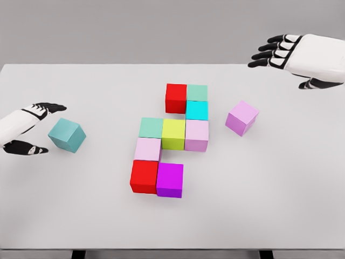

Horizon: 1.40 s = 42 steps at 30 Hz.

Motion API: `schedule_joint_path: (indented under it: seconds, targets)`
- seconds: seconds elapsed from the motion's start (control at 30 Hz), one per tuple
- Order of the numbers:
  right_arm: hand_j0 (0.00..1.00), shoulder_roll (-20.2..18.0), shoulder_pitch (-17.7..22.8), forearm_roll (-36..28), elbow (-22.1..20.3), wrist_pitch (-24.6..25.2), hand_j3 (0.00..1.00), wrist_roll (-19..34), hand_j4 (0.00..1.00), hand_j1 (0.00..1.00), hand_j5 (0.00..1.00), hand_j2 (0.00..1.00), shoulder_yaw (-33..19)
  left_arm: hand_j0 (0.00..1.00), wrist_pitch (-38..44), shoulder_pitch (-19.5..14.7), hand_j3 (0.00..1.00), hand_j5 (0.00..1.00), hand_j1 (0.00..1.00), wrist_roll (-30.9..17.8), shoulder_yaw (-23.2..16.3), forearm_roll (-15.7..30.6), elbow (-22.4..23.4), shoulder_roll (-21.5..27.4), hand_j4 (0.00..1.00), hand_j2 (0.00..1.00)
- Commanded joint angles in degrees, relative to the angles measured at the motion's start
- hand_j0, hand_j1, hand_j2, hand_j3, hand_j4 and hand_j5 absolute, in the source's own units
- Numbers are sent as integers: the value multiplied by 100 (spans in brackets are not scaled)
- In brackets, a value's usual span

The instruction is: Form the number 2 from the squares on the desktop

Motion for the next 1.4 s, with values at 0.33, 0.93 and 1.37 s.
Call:
schedule_joint_path:
  seconds: [0.33, 0.93, 1.37]
  targets:
    - [100, -96, 26, -182, 89, 17, 100, -3, 100, 100, 100, 100, 75, 100, 8, -246, 100, 100, 100, -1976, 391, 299, -1207, 386, 100, 100]
    - [100, 1205, -483, 1549, 1425, 17, 100, -3, 100, 100, 100, 100, 1833, 100, 3059, -1353, 100, 100, 100, -1976, -1331, 114, -1647, 1115, 100, 100]
    - [100, 1741, -650, 1945, 2207, 17, 100, -3, 100, 100, 100, 100, 1938, 98, 3139, -1872, 98, 98, 98, -1976, -2078, -633, -1304, 456, 98, 98]
